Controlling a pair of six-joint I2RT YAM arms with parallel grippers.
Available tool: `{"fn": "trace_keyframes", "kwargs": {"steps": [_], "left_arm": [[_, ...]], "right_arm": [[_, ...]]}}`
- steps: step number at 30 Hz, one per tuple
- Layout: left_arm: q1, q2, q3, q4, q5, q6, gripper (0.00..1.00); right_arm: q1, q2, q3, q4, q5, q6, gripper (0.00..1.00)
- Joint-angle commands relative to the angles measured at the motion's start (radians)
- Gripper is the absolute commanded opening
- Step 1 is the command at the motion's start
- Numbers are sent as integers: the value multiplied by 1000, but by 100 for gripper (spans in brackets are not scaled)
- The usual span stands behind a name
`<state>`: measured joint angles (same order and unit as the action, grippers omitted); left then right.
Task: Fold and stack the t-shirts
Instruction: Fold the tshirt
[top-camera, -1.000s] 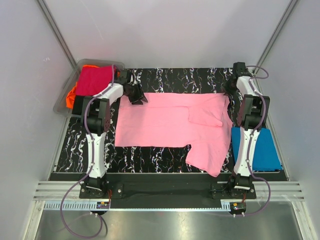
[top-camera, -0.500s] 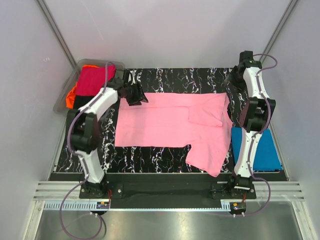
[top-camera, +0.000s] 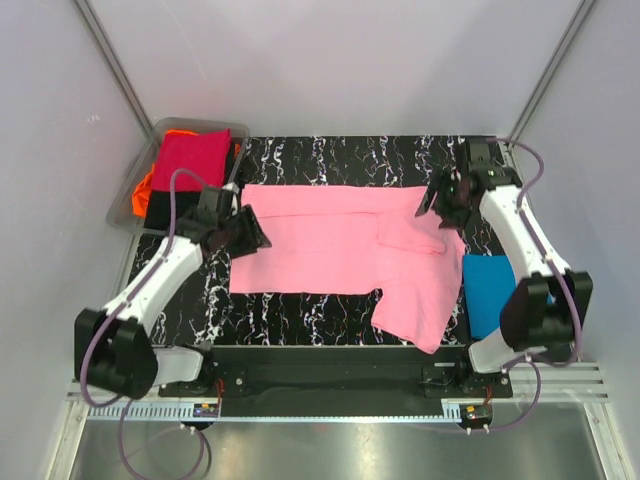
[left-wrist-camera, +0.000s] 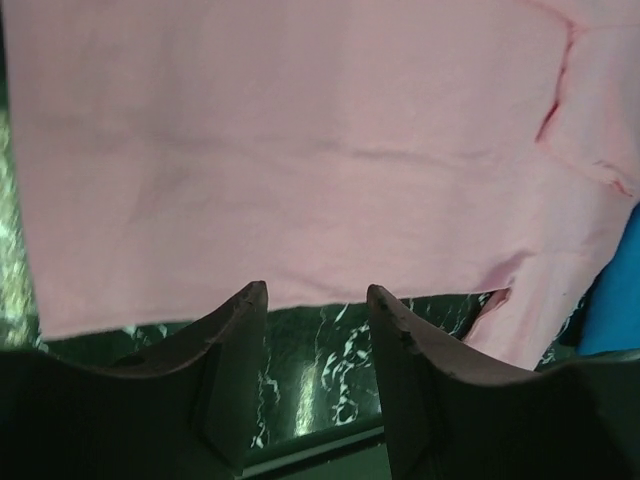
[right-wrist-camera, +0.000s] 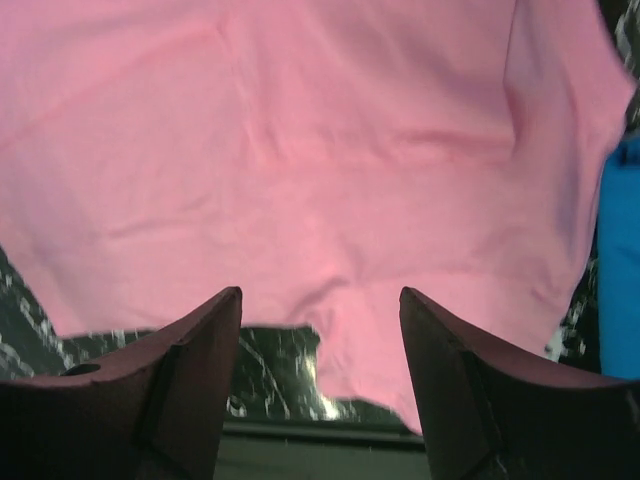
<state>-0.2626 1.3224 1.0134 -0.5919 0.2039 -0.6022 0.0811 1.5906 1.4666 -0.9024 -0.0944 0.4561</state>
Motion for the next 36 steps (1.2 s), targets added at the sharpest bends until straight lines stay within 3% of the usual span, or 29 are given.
{"fn": "trace_keyframes", "kwargs": {"steps": [1, 5, 9, 17, 33, 36], "left_arm": [[16, -124, -122, -22, -119, -123, 49], [75, -250, -265, -68, -161, -243, 45], [152, -284, -326, -101, -189, -254, 48], [261, -192, -338, -91, -159, -196, 49], [287, -6, -389, 40, -144, -297, 43], [287, 32, -397, 67, -138, -298, 38]], "right_arm": [[-3, -151, -159, 20, -60, 53, 71], [-4, -318, -394, 17, -76, 139, 68], [-4, -389, -555, 2, -114, 225, 68], [-6, -506, -727, -1, -133, 297, 69], [-4, -478, -643, -55, -38, 257, 70], [-6, -455, -629, -53, -30, 251, 71]]}}
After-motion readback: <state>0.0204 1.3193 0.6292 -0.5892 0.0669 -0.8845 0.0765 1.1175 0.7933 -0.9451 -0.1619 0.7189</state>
